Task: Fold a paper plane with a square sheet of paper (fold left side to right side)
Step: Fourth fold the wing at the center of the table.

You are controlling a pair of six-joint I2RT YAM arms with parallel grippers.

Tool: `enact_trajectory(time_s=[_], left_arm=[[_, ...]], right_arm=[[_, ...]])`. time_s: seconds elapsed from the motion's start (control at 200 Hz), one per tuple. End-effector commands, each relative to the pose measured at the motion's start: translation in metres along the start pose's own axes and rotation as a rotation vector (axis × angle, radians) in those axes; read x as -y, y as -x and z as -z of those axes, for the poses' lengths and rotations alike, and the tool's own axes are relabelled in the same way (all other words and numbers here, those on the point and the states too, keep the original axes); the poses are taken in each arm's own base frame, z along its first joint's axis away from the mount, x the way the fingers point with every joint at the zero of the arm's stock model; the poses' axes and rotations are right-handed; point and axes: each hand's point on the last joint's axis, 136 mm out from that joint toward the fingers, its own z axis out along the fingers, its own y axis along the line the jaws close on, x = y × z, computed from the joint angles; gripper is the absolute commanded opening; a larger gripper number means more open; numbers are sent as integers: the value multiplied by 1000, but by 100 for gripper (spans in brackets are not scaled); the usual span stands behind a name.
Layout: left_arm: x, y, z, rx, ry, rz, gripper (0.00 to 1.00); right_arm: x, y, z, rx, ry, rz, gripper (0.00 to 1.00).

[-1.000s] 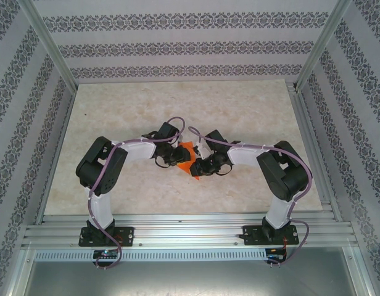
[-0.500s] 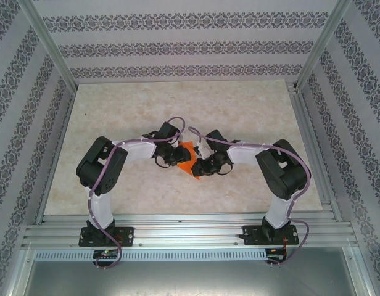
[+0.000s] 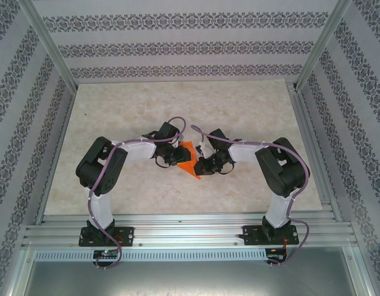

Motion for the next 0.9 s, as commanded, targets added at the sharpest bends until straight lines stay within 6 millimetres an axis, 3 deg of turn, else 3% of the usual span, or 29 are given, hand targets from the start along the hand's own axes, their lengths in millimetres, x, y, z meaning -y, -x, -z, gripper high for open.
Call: enact_trajectory(time_s=[0.0, 0.145, 0.24, 0.515, 0.669, 0.894], left_arm=[[-9, -1, 14, 30, 48, -40, 35], [11, 2, 26, 55, -36, -71, 35], [20, -1, 29, 63, -91, -73, 29], [51, -14, 11, 4, -207, -117, 18], [53, -14, 1, -12, -205, -105, 15], [34, -15, -16, -27, -144, -81, 12]], right_arm=[[32, -20, -10, -65, -88, -77, 11], [40, -26, -15, -87, -99, -112, 9], [43, -29, -19, -101, -100, -132, 9], [46, -32, -22, -121, -108, -149, 9], [46, -32, -23, -124, -111, -151, 8], [49, -34, -23, -136, -129, -154, 8]])
